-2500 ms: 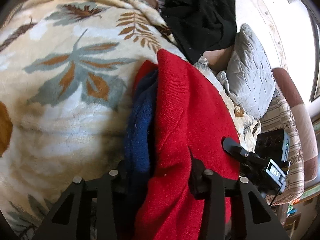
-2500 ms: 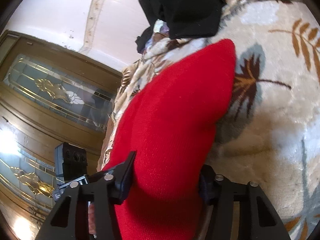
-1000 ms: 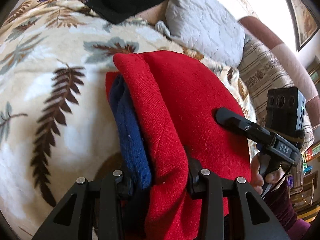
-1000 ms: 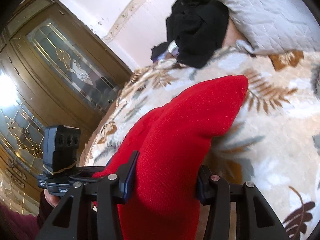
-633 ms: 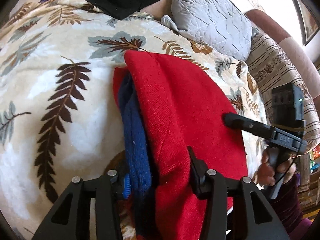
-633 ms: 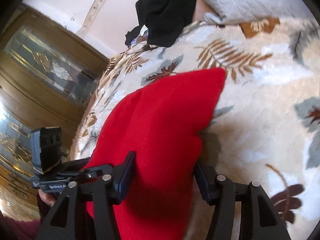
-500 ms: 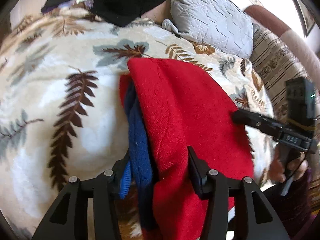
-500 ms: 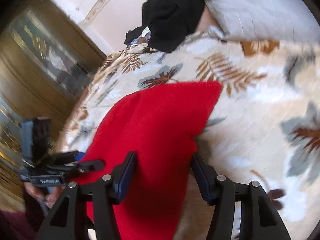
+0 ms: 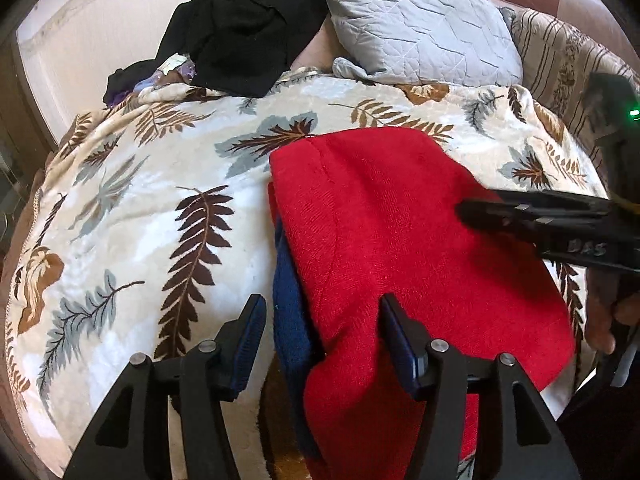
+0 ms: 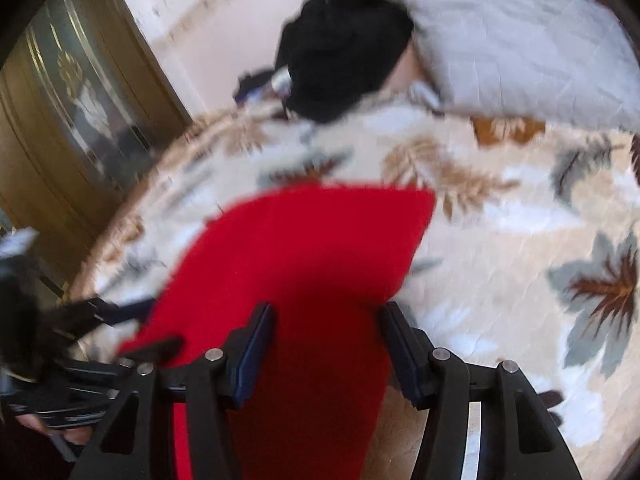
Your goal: Fold small clothes
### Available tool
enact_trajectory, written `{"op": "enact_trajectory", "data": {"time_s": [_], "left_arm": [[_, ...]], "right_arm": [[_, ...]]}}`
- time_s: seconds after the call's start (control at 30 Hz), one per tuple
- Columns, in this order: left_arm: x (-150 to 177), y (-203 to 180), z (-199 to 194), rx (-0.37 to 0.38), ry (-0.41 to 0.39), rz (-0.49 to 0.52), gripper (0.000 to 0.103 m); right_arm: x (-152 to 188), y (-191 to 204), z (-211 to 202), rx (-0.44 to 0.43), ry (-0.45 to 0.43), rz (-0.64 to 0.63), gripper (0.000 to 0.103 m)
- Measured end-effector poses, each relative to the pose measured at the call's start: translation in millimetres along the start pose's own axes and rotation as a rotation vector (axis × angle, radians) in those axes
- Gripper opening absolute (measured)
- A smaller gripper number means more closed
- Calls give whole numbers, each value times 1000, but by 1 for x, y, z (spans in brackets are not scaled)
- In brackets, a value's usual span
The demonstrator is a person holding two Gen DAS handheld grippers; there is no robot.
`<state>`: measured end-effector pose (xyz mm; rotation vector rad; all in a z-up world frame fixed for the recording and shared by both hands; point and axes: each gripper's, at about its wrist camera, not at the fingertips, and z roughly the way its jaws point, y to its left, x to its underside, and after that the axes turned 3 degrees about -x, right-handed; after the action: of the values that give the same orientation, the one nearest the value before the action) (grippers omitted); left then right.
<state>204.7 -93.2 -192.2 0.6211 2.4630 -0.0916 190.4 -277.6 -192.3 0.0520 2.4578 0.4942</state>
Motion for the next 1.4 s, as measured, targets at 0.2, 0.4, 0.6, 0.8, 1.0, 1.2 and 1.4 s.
{"op": "enact_trajectory", "data": {"time_s": [0.2,0.4,0.6,0.8,1.0,1.2,1.4], "left_arm": [[3,-5,-1,-31,-20,3,61],[7,-3,-3,-37,-33,-28,62],[12,-4,-5,-62,-40,-70,73],[16,-4,-30,-127,-38,-87,74],[16,-2,-81,-232,-119,-122,74],[15,-6,-146,-347,-268,-147,92],[15,-11,-201,-385,-363,-158,93]], "right_arm": [[2,-1,-21,-9,-35,45,59],[30,21,-46,-17,-68,29,59],[47,13,-38,-13,-26,100,59],[59,14,-84,20,-147,165,60],[65,37,-142,120,-299,127,71],[69,73,-185,182,-392,27,74],[72,101,-216,202,-444,-4,75]]}}
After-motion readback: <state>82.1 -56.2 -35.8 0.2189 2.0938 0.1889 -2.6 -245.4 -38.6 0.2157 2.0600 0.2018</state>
